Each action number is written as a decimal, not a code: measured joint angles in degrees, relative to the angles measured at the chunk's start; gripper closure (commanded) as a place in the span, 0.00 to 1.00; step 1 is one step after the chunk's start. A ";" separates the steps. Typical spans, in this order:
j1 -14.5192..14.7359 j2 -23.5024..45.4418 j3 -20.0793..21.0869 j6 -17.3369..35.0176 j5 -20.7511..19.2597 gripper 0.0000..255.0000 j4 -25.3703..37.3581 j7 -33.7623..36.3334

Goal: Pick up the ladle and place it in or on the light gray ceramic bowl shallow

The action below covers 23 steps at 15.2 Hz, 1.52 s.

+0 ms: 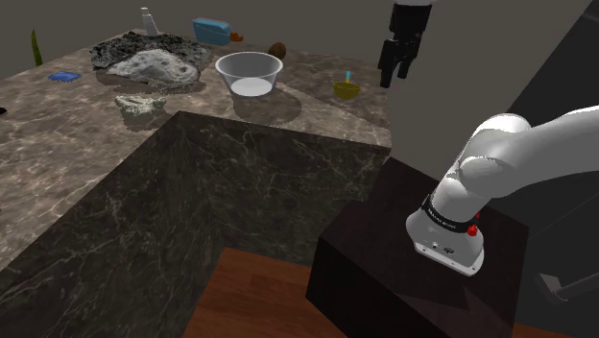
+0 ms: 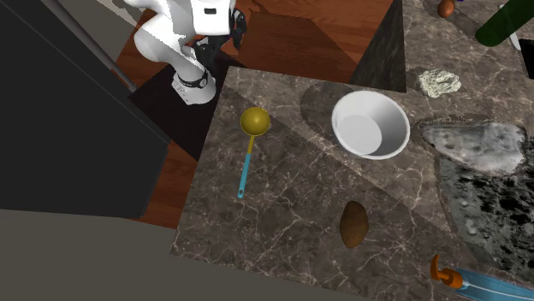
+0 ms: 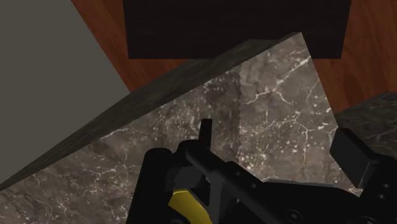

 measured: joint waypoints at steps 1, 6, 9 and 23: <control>0.00 0.00 0.00 0.00 0.00 0.00 0.00 0.00; -3.66 7.11 -0.09 7.44 2.26 0.00 1.22 8.35; -5.89 12.55 0.28 12.65 4.26 0.00 2.84 15.16; -14.57 31.12 -2.94 31.32 9.41 0.00 8.62 36.44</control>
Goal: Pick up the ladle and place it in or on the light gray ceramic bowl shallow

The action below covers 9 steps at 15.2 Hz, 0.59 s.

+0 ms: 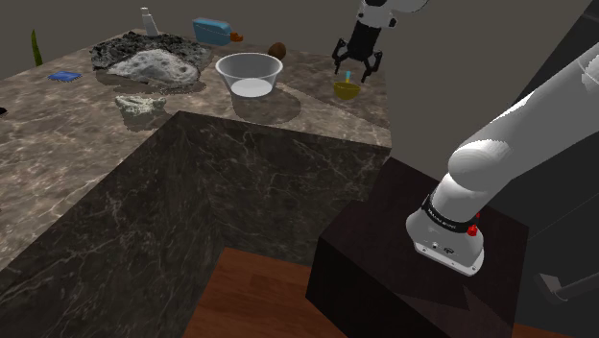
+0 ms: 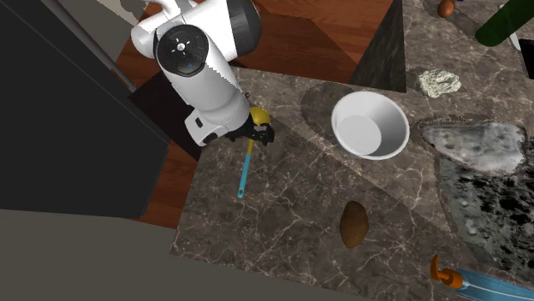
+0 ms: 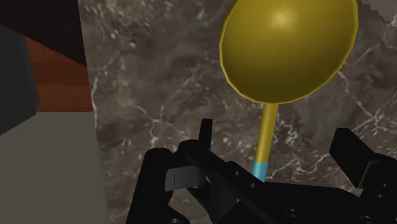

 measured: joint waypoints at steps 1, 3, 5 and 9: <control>0.04 0.30 0.05 0.65 0.11 0.00 -0.32 0.09; 0.18 0.93 0.19 2.42 0.41 0.00 -1.42 0.07; 0.30 1.36 0.29 3.73 0.62 0.00 -2.28 0.02; 0.38 1.70 0.35 4.53 0.75 0.00 -2.73 -0.04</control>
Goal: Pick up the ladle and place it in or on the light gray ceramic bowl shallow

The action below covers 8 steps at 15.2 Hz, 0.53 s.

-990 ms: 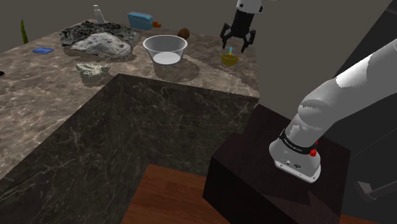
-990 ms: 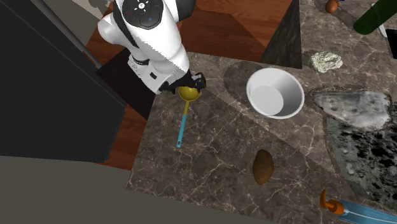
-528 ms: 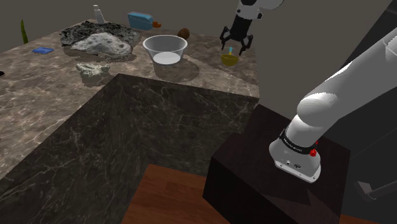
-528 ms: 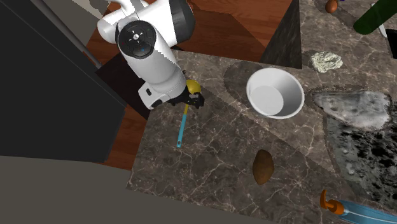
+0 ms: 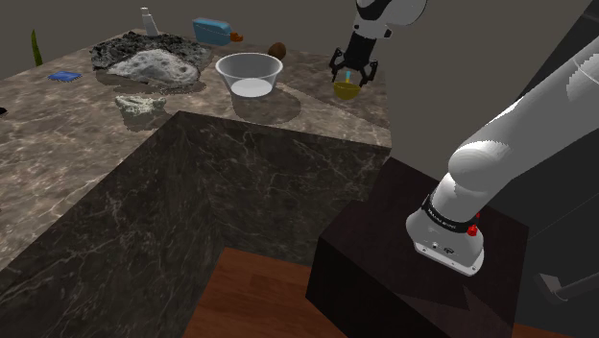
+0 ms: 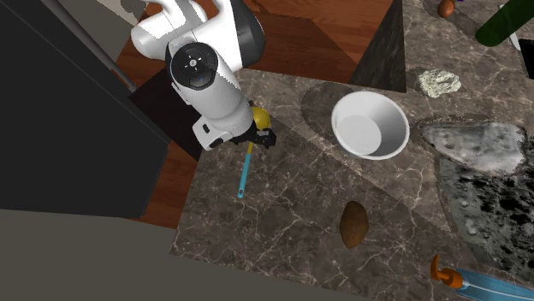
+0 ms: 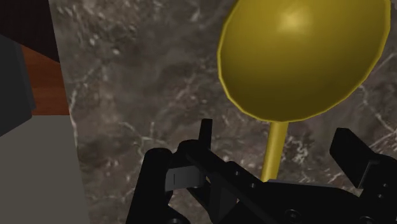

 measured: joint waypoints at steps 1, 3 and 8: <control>0.00 0.01 0.00 0.02 0.00 0.00 -0.01 -0.01; 0.00 0.02 0.00 0.04 0.01 1.00 -0.02 -0.01; 0.00 -0.02 0.00 0.06 0.00 1.00 -0.01 0.01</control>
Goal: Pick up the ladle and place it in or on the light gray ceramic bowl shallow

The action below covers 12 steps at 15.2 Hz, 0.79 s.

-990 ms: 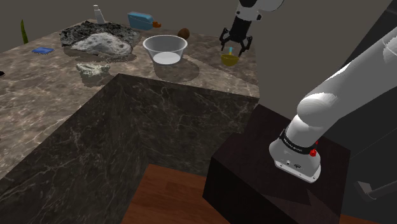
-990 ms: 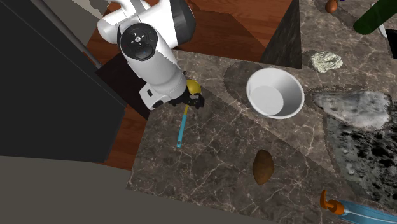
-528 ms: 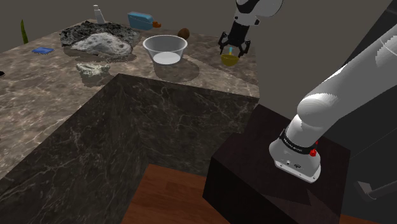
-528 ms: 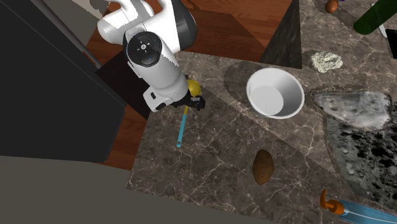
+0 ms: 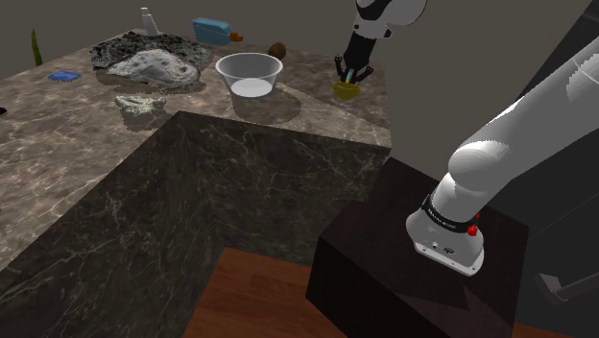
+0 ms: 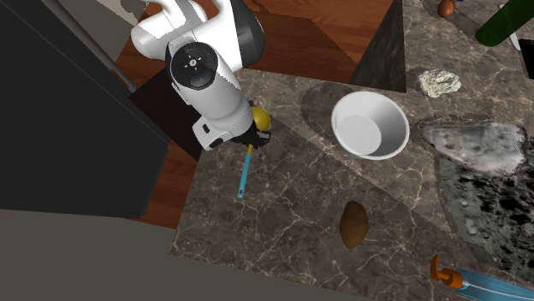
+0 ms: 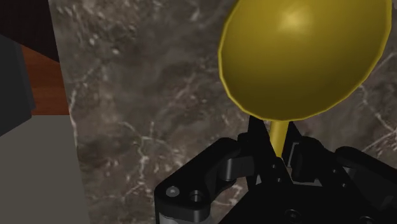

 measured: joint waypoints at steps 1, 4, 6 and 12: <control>0.01 0.00 0.01 0.02 0.01 1.00 0.00 0.00; 0.02 0.02 0.03 0.05 0.03 1.00 0.01 0.01; 0.00 -0.15 0.03 -0.40 -0.05 1.00 0.25 0.10; -0.17 -1.64 0.05 -4.39 -0.61 1.00 2.78 0.88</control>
